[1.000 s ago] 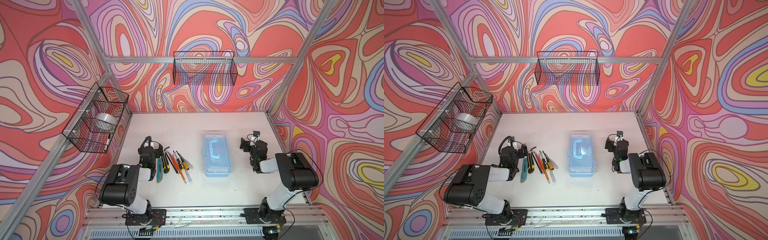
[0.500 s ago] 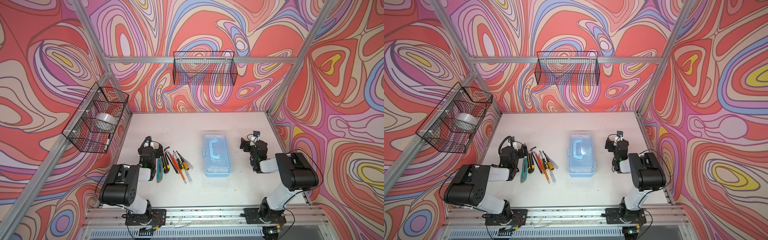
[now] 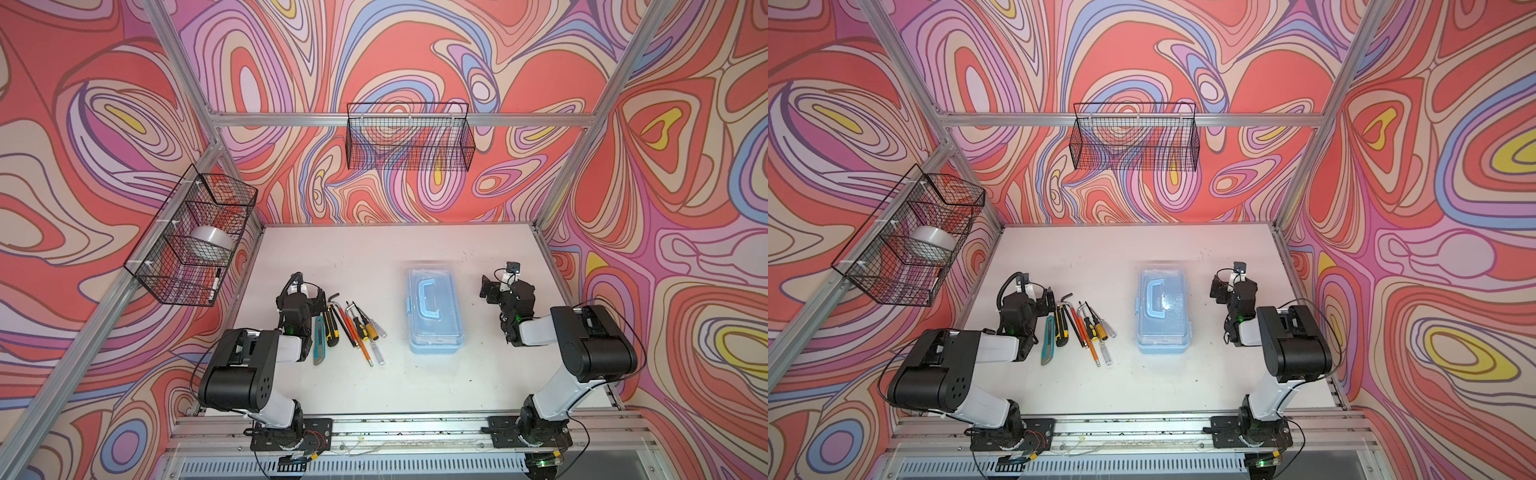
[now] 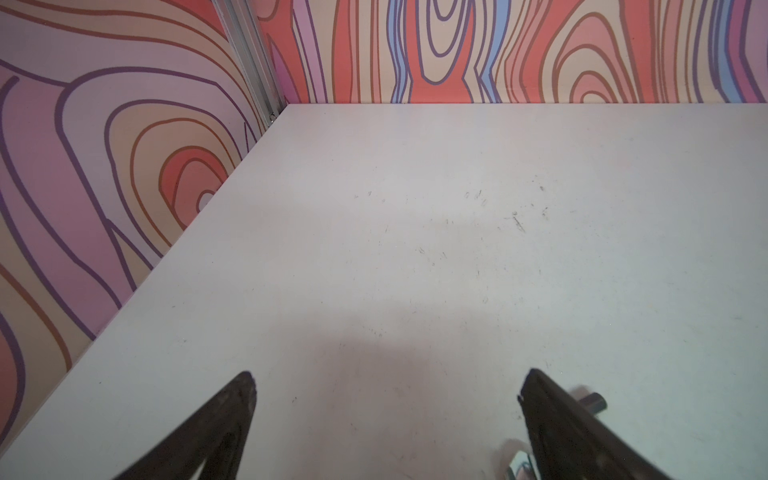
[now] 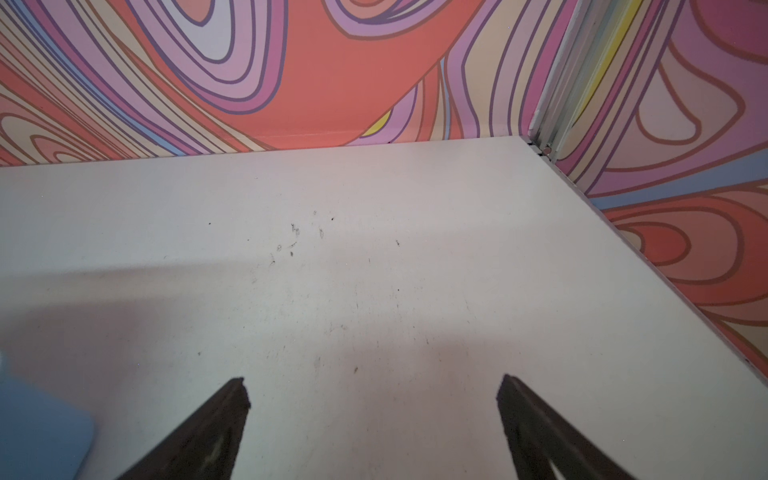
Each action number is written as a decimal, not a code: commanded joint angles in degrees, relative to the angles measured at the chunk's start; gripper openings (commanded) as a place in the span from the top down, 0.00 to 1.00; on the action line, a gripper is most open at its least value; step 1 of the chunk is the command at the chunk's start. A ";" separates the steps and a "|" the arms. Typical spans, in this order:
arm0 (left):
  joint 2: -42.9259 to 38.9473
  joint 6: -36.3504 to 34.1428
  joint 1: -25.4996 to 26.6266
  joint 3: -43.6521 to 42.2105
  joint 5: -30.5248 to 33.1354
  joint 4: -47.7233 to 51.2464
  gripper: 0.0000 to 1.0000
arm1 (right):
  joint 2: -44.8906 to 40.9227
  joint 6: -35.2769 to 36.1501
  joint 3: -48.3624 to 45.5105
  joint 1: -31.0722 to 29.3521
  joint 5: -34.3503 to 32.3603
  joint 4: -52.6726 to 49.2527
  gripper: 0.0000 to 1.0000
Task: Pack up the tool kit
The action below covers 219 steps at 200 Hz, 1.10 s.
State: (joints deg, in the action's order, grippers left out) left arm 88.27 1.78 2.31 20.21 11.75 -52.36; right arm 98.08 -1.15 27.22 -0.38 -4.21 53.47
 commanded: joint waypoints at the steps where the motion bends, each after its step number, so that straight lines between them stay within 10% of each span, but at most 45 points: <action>1: 0.20 0.27 -0.24 0.90 -0.62 0.24 0.00 | 0.00 -0.11 -0.02 0.28 0.25 0.76 0.02; 102: -5.41 -1.50 1.31 3.52 0.15 9.41 0.00 | -0.44 0.24 -0.46 0.01 -0.74 1.59 0.02; 147: -14.77 5.74 1.87 13.01 2.81 33.89 0.00 | -9.34 1.10 5.99 -3.82 -10.35 -16.59 0.02; 181: -16.61 17.16 2.26 16.72 2.62 44.58 0.00 | -11.53 -11.17 17.47 -5.29 -16.88 -40.07 0.02; 219: -17.89 23.53 3.13 19.43 -11.25 51.29 0.00 | -14.68 -16.24 22.68 -11.36 -17.39 -51.41 0.02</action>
State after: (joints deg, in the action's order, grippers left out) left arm 71.88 18.11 4.67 37.80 10.02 -9.02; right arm 85.58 -11.84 47.94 -7.73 -18.98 16.27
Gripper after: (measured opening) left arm 0.996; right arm 0.985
